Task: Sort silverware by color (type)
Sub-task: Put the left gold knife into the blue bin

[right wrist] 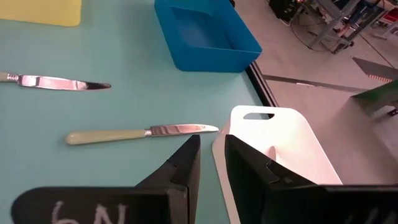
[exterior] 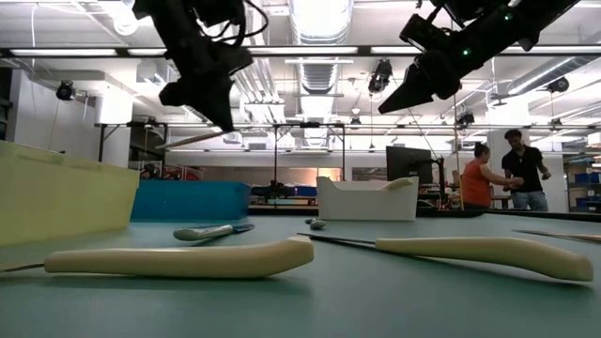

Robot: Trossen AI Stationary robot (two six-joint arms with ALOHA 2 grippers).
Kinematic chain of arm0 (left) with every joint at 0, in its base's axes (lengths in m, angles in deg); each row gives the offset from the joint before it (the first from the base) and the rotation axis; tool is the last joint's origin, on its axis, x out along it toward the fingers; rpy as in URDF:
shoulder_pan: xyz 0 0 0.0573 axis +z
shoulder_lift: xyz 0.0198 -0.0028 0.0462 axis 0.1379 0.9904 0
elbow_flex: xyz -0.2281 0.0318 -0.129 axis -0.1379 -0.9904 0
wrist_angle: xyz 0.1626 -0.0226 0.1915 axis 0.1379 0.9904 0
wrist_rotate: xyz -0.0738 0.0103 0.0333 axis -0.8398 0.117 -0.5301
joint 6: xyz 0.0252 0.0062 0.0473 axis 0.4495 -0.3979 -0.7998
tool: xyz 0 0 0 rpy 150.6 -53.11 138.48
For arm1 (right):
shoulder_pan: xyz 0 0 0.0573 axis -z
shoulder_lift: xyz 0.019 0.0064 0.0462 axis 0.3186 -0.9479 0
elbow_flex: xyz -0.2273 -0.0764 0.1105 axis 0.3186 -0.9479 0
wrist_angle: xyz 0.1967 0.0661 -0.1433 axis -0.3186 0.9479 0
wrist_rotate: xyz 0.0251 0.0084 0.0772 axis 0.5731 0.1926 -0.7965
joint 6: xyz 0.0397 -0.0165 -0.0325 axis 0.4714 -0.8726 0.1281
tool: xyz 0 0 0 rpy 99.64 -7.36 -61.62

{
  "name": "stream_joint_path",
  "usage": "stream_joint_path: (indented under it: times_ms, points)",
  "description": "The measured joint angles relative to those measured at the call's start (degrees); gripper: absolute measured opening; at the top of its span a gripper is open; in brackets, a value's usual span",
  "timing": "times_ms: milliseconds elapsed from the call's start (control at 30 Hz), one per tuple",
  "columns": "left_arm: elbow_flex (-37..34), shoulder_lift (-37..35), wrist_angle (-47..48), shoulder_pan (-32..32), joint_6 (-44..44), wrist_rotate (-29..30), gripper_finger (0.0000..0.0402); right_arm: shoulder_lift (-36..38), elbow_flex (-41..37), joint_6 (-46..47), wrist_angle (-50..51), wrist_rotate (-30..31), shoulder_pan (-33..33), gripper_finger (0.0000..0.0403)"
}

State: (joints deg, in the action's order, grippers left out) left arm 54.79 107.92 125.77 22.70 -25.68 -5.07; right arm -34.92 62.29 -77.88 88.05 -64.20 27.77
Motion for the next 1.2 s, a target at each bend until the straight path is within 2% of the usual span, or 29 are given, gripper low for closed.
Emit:
stream_joint_path:
  times_ms: [233, 433, 567, 733, 967, 1200]
  points:
    - [0.8, -2.1, 4.4, 13.1, -11.9, -5.7, 0.0000, 0.0, 0.0, -0.2, -0.2, 0.0, 0.0, 0.0066]
    - [8.8, 1.6, 12.4, 22.2, -27.8, -6.8, 0.0000, 0.0, 0.0, -0.2, -0.3, 0.0, 0.0, 0.0066]
    - [13.9, 4.9, 16.8, 24.5, -42.8, -7.5, 0.0000, 0.0, 0.0, -0.2, -0.3, 0.0, 0.0, 0.0066]
    - [16.4, 9.8, 18.7, 26.5, -54.7, -7.3, 0.0000, 0.0, 0.0, -0.3, -0.5, 0.0, 0.1, 0.0066]
    - [16.8, 15.6, 19.8, 29.4, -67.6, -4.7, 0.0000, 0.0, 0.0, -0.3, -0.6, 0.0, 0.2, 0.0066]
    - [16.8, 20.1, 18.8, 32.1, -73.3, -4.8, 0.0000, 0.0, 0.0, -0.2, -0.7, 0.0, 0.2, 0.0066]
